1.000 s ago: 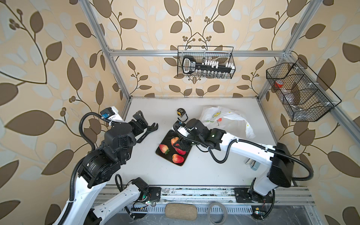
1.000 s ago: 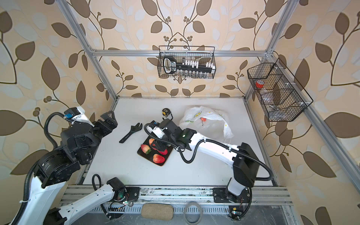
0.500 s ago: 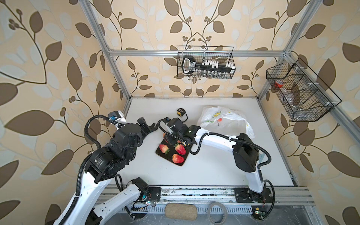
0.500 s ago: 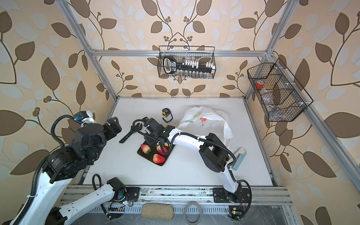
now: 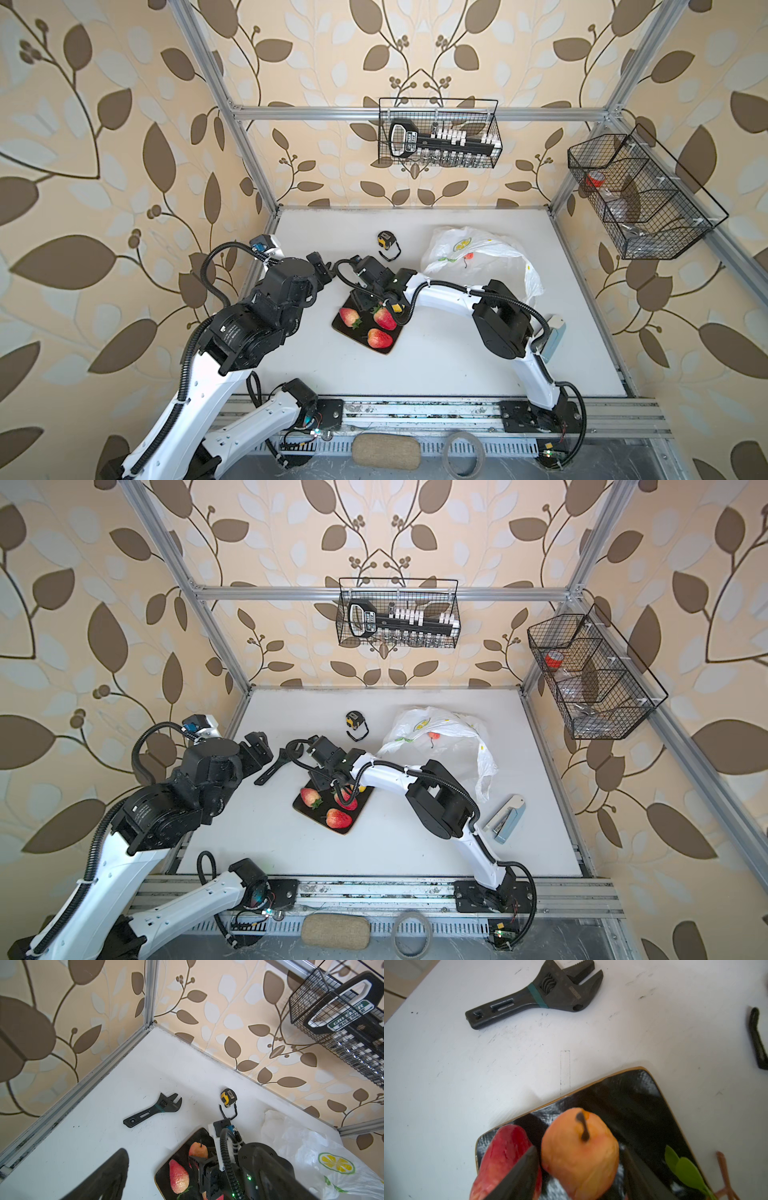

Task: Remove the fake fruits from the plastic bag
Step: 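Lower the pear onto the black tray and open the right gripper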

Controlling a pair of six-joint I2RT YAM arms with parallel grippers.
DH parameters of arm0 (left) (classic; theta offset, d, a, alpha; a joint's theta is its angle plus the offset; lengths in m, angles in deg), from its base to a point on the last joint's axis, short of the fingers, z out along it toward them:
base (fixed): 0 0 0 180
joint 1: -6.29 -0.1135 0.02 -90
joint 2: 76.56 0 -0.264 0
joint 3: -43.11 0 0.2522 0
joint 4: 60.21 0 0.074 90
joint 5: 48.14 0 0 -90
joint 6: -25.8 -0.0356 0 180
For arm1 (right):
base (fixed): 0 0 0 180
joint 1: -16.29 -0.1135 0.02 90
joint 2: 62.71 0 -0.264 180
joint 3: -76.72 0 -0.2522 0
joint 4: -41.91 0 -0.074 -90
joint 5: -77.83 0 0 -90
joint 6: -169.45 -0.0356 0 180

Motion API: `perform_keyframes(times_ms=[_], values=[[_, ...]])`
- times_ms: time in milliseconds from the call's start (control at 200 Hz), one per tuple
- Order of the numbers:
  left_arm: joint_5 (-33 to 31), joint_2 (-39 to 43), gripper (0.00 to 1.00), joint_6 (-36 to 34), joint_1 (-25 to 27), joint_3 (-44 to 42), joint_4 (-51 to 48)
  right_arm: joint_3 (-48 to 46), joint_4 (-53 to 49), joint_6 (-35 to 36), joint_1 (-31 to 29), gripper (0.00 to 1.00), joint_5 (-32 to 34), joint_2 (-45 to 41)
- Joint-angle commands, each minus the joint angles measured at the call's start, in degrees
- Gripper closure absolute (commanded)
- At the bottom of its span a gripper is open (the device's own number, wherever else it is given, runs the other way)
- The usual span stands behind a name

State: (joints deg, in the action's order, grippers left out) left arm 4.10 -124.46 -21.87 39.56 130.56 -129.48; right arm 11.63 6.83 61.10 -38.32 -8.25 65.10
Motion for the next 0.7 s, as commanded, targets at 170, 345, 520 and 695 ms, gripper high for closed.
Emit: perform_keyframes(times_ms=[170,345,520,695], values=[[-0.81,-0.56,0.08,0.14,-0.23,0.01,2.92,0.74,-0.53,0.24,-0.12,0.16,-1.01,-6.69],[-1.55,-0.73,0.08,-0.29,-0.3,0.24,3.43,-7.51,4.14,0.22,-0.13,0.13,-2.34,-18.72],[0.5,-1.19,0.07,-1.74,-0.3,-0.63,6.06,-18.46,10.22,0.08,-0.06,0.13,-5.49,-33.53],[9.52,-3.44,0.06,-7.13,-0.27,-2.48,12.22,-24.55,8.36,1.21,-0.04,0.14,-1.92,-47.06]])
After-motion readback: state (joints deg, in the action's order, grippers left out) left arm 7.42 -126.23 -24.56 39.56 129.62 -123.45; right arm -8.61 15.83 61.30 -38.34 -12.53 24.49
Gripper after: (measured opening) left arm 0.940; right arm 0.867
